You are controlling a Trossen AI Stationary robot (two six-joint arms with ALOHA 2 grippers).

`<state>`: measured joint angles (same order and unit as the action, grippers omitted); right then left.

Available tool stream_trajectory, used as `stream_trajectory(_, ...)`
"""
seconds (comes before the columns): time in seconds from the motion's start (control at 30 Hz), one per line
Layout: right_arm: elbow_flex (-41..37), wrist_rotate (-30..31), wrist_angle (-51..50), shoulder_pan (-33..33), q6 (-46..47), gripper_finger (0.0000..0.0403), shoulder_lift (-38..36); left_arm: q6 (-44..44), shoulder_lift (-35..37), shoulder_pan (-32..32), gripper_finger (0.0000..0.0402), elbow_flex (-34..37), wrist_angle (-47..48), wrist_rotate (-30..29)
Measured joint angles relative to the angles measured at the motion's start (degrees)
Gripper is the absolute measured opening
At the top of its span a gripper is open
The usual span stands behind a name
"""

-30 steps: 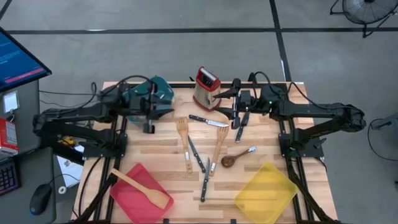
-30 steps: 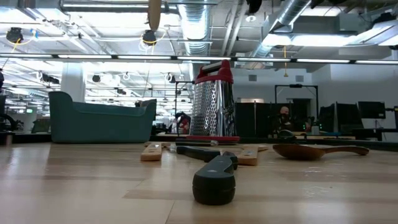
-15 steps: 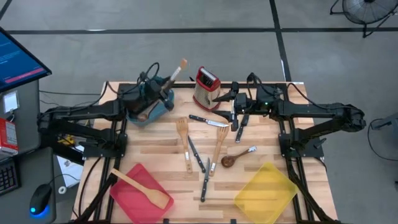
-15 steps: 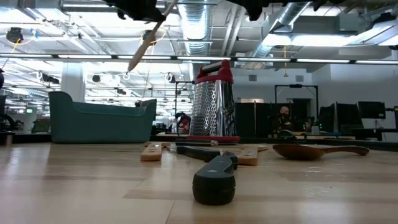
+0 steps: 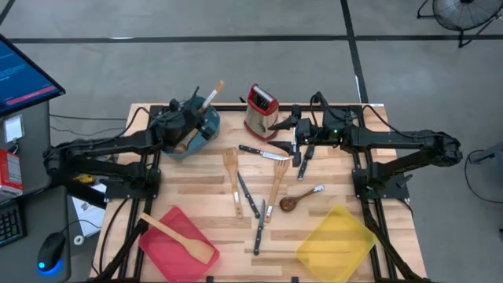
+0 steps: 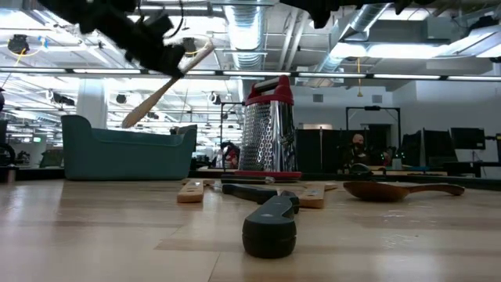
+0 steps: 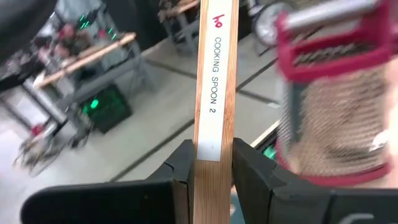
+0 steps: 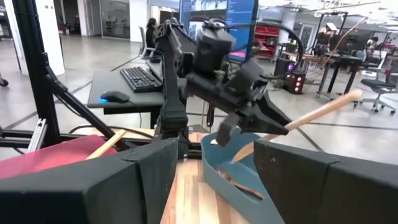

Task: Pick & Place Kitchen Items
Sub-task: Put the brown wooden serving spoon into the blue bin

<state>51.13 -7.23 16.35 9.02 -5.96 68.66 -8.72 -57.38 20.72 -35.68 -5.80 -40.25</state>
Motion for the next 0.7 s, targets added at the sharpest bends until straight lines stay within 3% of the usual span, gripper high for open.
stream_trajectory(0.13,0.0,-0.17,-0.92,0.0,1.11,0.0221,0.0,2.49,2.6,3.65,0.0063,4.55,-0.16,0.18)
stream_trajectory(0.3,0.0,-0.17,-1.2,0.0,1.36,0.0221,0.0,5.06,6.13,7.31,0.0063,9.83,-0.08,4.45)
stream_trajectory(0.7,0.0,-0.19,-1.32,0.0,1.49,0.0221,0.0,5.69,8.93,7.85,0.0063,17.23,0.3,6.58)
